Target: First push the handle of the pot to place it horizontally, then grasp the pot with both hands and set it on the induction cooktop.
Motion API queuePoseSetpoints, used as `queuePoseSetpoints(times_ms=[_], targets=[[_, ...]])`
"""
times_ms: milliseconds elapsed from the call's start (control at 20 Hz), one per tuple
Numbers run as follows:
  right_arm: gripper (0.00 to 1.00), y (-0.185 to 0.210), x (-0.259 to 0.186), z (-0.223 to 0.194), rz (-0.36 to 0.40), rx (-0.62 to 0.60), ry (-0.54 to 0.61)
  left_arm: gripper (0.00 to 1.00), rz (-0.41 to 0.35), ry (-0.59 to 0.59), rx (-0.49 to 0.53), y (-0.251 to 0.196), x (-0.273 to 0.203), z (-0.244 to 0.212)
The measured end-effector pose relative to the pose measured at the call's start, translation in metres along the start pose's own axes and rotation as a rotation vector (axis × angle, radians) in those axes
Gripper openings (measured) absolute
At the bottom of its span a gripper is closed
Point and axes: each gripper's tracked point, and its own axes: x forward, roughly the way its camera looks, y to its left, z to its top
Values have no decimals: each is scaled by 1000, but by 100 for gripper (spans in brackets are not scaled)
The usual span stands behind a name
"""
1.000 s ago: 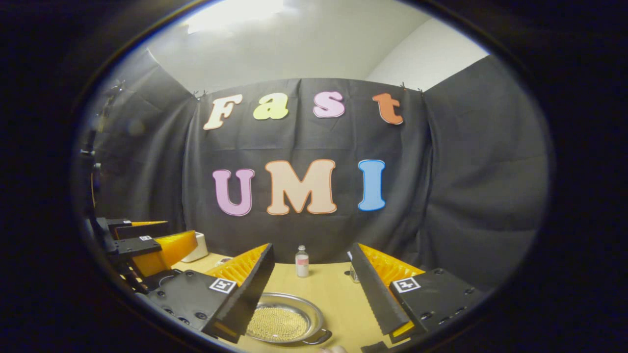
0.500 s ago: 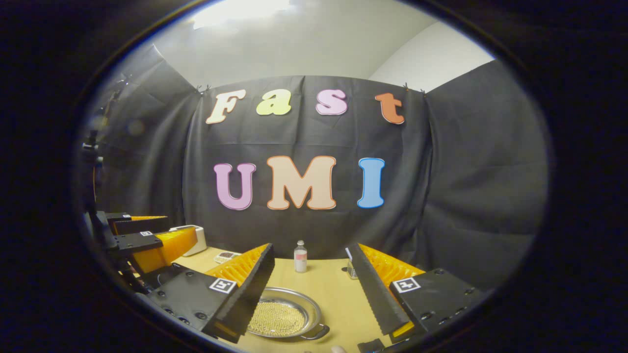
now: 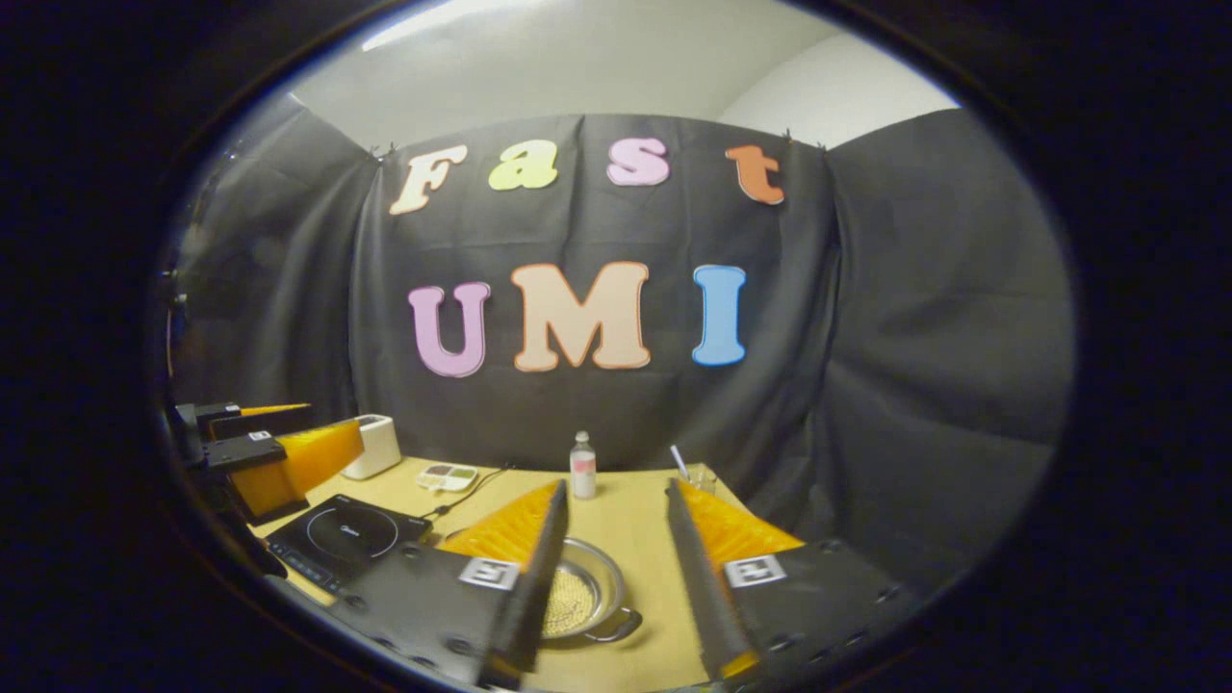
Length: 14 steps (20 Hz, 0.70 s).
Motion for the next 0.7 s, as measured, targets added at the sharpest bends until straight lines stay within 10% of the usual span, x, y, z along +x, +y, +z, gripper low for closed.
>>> queuePoseSetpoints(times_ms=[50,200,350,700], targets=[[41,0,-4,-3,1,0,13,99,0,0,3,-1,-1,-1],[41,-3,6,-23,-1,-36,59,99,-5,10,13,-2,-1,-7],[2,-4,6,-24,11,-19,65,99,-2,25,12,-2,0,-12],[2,-4,6,-71,51,-15,194,99,1,57,6,-2,7,-29]])
